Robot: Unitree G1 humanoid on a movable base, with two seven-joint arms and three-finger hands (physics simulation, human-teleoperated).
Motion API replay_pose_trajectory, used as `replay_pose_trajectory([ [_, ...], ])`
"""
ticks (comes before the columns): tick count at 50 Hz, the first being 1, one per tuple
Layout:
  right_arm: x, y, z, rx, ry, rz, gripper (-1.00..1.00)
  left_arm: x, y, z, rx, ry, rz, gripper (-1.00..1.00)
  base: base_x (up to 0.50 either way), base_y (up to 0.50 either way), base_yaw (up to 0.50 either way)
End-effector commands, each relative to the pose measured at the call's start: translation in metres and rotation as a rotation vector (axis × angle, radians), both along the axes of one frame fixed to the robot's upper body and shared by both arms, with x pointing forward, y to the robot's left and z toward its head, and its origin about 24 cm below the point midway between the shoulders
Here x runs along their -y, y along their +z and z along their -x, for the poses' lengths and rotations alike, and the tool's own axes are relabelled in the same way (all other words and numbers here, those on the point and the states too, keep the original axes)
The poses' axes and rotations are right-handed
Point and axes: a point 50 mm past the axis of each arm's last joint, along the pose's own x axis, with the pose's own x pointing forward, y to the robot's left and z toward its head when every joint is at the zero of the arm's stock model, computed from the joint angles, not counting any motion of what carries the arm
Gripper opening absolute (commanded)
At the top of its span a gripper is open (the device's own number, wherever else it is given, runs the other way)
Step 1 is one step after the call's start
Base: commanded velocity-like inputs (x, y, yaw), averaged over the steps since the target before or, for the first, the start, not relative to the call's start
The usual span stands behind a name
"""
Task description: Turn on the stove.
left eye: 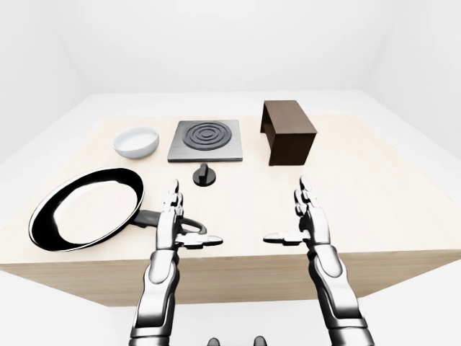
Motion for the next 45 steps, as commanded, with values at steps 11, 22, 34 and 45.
replay_pose_trajectory([
  [11,0.029,0.026,0.011,0.079,-0.084,-0.008,1.00,-0.008,0.007,0.004,0.029,0.013,-0.015,1.00,0.00,0.00,0.00],
  [22,0.072,0.090,0.041,0.336,-0.269,0.017,1.00,-0.008,0.008,0.004,0.033,0.015,-0.016,1.00,0.00,0.00,0.00],
  [34,0.105,0.124,0.068,0.502,-0.405,0.009,1.00,-0.009,0.008,0.004,0.036,0.021,-0.015,1.00,0.00,0.00,0.00],
  [45,0.105,0.123,0.066,0.498,-0.406,0.016,1.00,-0.009,0.007,0.003,0.031,0.023,-0.012,1.00,0.00,0.00,0.00],
])
